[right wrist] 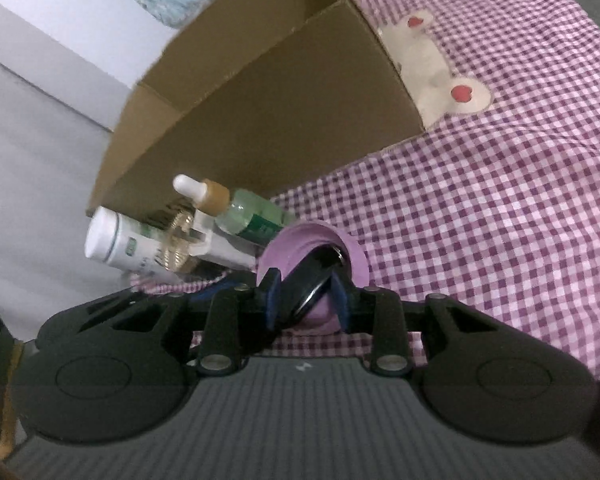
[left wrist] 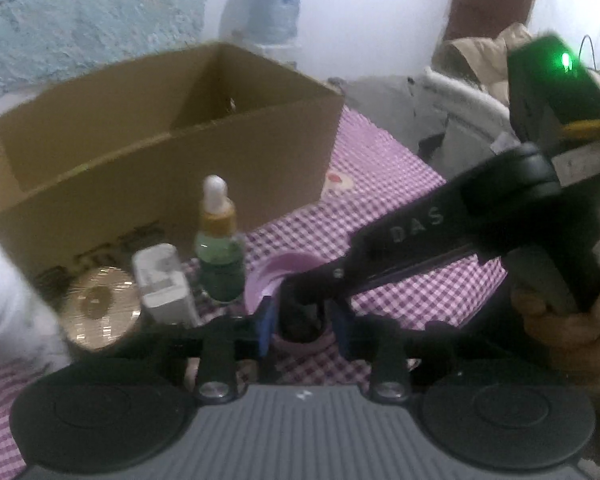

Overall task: Organize rigid objects
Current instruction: 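Grasp the black oval case inside the pink bowl with the right tool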

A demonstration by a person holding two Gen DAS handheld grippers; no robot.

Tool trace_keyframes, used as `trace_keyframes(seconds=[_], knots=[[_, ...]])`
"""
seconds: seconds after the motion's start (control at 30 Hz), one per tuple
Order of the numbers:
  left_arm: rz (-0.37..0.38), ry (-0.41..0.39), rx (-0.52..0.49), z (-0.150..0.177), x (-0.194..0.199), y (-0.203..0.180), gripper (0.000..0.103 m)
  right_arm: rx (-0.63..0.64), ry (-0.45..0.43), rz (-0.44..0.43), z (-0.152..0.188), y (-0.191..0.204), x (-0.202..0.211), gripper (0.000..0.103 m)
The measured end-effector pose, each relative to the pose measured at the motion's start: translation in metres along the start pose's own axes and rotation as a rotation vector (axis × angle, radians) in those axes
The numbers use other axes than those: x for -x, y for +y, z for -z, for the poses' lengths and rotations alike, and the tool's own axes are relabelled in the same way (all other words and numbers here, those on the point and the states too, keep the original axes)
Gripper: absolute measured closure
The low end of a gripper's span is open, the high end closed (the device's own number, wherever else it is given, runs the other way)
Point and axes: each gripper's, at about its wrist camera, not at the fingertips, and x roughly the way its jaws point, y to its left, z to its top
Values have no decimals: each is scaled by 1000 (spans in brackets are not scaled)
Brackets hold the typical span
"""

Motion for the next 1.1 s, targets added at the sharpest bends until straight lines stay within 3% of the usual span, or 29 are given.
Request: trace_keyframes(seconds=[0.23, 0.53, 0.9, 1.1], knots=[[-22, 58, -39, -3, -21, 0, 70, 2, 81, 35, -20, 16, -23, 76], [-8, 104, -41, -11, -36, -1, 67, -105, 196, 20, -38, 8, -39, 74], [62, 107, 38, -13, -42, 12, 69, -154, 167, -34, -39, 4, -35, 71], [62, 102, 56, -12, -41, 13, 74, -147, 129, -57, -36, 6, -34, 81]])
